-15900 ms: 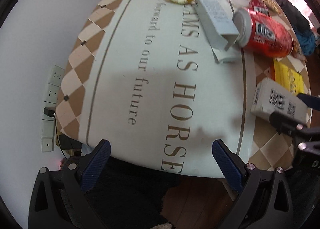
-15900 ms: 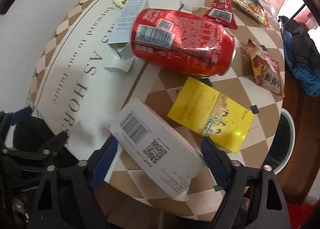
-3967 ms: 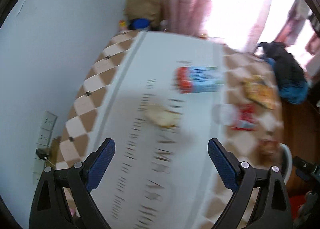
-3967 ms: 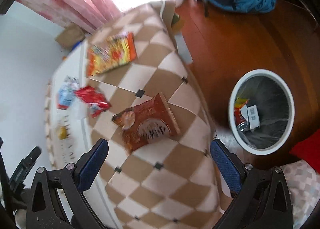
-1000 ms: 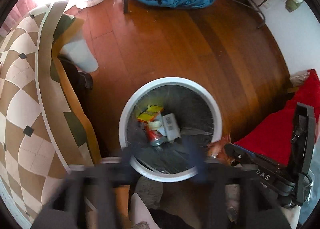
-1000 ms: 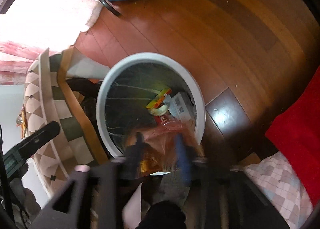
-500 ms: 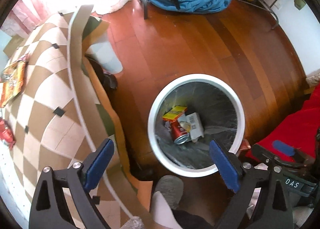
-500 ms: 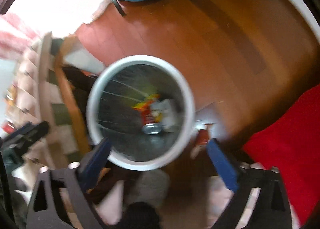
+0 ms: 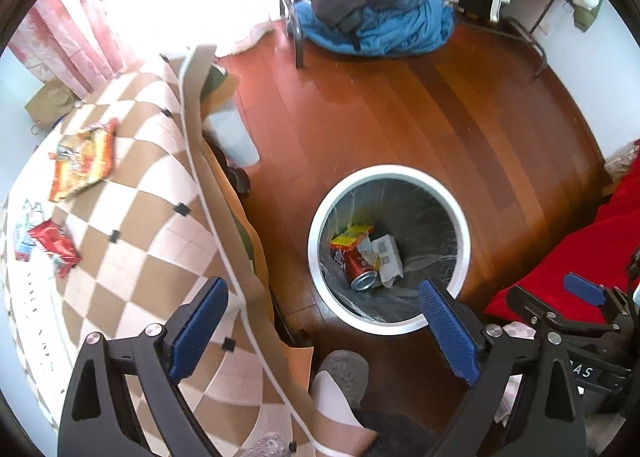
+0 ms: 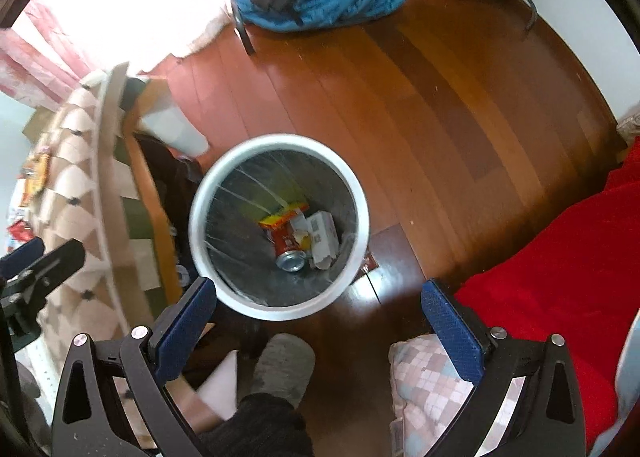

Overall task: Collect trash
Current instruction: 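Move both open tools back from the bin over the table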

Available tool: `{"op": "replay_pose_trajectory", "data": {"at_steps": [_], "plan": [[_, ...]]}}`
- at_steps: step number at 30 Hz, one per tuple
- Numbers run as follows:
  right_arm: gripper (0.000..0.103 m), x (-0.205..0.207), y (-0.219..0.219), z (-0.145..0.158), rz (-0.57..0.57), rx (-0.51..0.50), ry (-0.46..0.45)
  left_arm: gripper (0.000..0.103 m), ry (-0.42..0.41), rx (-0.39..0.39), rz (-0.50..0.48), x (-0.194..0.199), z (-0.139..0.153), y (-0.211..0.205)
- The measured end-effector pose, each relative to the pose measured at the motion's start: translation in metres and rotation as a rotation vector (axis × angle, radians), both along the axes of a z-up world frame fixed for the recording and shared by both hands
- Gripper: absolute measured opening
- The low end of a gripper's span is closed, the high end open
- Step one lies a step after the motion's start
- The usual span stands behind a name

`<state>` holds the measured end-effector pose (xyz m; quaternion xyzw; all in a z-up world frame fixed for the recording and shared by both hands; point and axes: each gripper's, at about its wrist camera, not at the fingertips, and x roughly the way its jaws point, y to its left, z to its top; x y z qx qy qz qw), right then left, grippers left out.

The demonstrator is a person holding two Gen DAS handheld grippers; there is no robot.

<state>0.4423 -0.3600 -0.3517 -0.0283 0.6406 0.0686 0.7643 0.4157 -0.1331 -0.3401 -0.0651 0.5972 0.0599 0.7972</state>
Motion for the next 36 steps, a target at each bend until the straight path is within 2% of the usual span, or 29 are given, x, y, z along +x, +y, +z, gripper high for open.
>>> {"op": "replay_pose_trajectory", "data": {"at_steps": [12, 15, 21, 24, 27, 32, 34, 36], "plan": [[0.103, -0.040, 0.027, 0.117, 0.013, 0.108, -0.141, 0.097, -0.173, -0.025, 0.050, -0.055, 0.097, 0.023], [0.103, -0.050, 0.043, 0.148, 0.030, 0.147, -0.178, 0.097, -0.221, -0.017, 0.083, -0.071, 0.121, 0.040], [0.103, -0.064, 0.103, 0.177, 0.111, 0.225, -0.181, 0.097, -0.257, 0.050, 0.199, -0.104, 0.147, 0.095], [0.103, -0.068, 0.153, 0.172, 0.182, 0.238, -0.154, 0.097, -0.250, 0.078, 0.280, -0.122, 0.141, 0.142], [0.103, -0.069, 0.208, 0.151, 0.232, 0.260, -0.109, 0.097, -0.214, 0.130, 0.374, -0.142, 0.124, 0.192], [0.103, -0.065, 0.313, 0.088, 0.322, 0.318, 0.009, 0.098, -0.112, 0.205, 0.535, -0.173, 0.073, 0.283], [0.100, -0.064, 0.353, 0.058, 0.357, 0.308, 0.053, 0.097, -0.066, 0.234, 0.582, -0.182, 0.050, 0.314], [0.088, -0.064, 0.384, 0.032, 0.381, 0.292, 0.088, 0.098, -0.019, 0.251, 0.608, -0.191, 0.028, 0.343]]}}
